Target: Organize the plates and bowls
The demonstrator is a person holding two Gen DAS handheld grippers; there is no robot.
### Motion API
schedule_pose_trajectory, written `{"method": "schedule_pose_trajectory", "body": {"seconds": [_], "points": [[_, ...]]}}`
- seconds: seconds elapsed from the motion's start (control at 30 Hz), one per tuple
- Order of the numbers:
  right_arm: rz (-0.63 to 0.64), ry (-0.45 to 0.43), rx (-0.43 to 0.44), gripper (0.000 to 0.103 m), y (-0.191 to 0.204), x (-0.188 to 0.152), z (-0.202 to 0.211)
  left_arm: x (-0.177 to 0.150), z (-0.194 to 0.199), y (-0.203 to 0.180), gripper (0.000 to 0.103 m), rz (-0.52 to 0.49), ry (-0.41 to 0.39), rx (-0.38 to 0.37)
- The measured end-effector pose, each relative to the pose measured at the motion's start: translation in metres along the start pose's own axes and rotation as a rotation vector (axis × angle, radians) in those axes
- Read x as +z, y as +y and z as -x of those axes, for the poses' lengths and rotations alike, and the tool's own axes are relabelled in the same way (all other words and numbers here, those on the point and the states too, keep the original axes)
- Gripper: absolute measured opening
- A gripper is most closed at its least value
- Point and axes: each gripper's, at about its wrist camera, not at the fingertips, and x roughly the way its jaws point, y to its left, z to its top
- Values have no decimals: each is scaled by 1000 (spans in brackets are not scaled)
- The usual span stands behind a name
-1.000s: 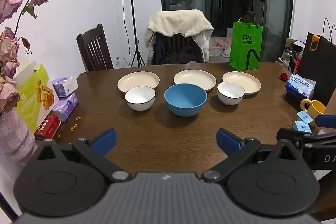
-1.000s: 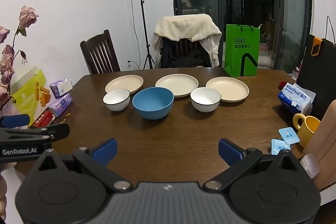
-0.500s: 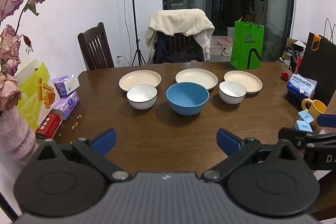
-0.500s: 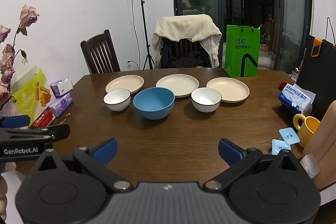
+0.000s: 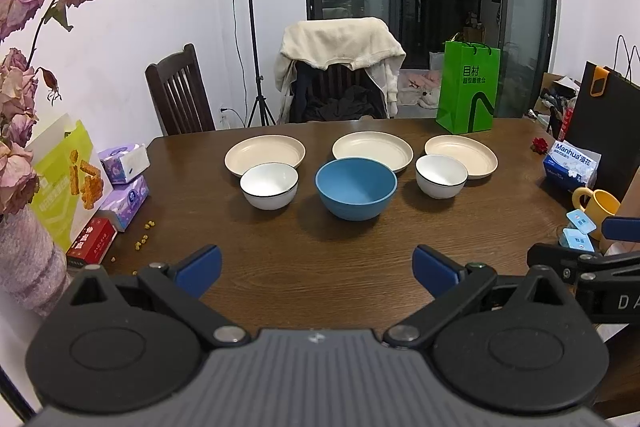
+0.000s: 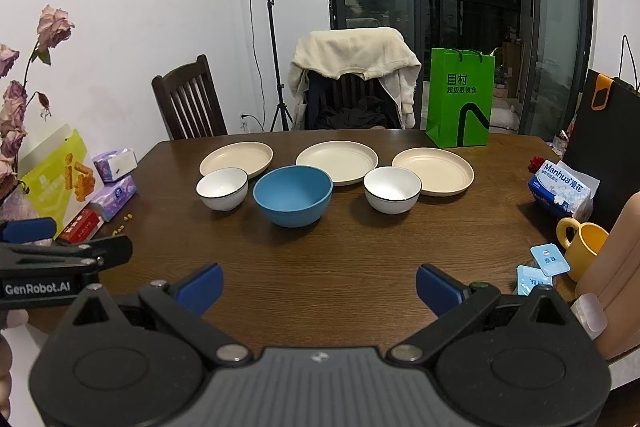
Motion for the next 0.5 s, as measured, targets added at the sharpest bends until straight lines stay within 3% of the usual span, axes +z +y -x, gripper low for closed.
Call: {"method": "schedule_pose_trajectory", "body": {"seconds": [0.5], "points": [[4,1,-4,103,0,2,1,1,1,1,103,1,0,-3]]}}
